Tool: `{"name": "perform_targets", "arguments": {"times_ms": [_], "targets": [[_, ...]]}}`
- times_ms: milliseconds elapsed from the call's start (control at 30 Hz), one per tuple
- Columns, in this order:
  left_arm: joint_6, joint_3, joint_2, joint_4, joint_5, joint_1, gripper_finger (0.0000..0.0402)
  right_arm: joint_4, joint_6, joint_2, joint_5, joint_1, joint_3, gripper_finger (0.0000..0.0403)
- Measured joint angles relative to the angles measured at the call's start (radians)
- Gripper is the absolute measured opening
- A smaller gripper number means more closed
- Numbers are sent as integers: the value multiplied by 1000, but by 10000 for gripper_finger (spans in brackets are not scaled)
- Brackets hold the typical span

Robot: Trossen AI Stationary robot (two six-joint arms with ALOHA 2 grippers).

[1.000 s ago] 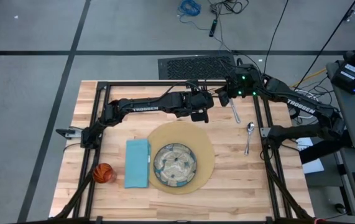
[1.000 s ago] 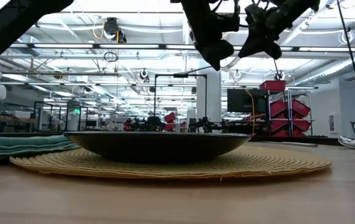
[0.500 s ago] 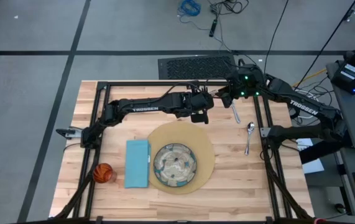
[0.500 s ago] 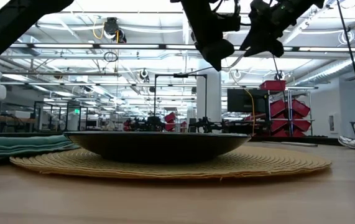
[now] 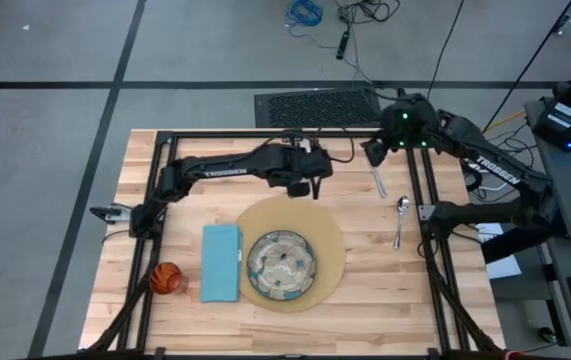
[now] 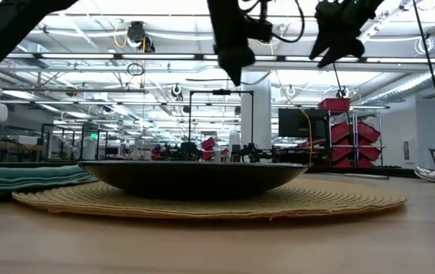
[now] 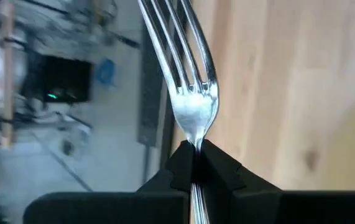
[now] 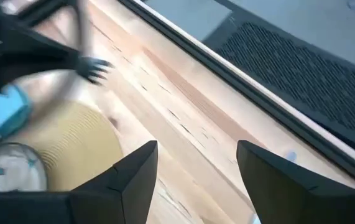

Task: Set table place

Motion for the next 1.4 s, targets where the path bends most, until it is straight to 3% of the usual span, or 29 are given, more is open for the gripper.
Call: {"name": "perform_targets", "arguments": {"times_ms": [400,567,800,933,1167,1400], "targets": [[-351,0,-197,-414,293,8,0,-88,-37,1,-14,-84,0,208],[-507,1,-309,-413,501,13,0,-101,-53,1,-20,-84,0,208],[-777,-54,-488,-414,549,-11,2,-102,-78,2,-19,-84,0,208],[-949,-212,-623,-417,519,-60,2,-103,-86,2,-19,-84,0,208],[-1352,-637,-813,-416,504,-248,1,-104,-101,2,-57,-84,0,208],[-1639,-907,-791,-338,546,-449,0,-82,-105,2,-72,-84,0,208]]}}
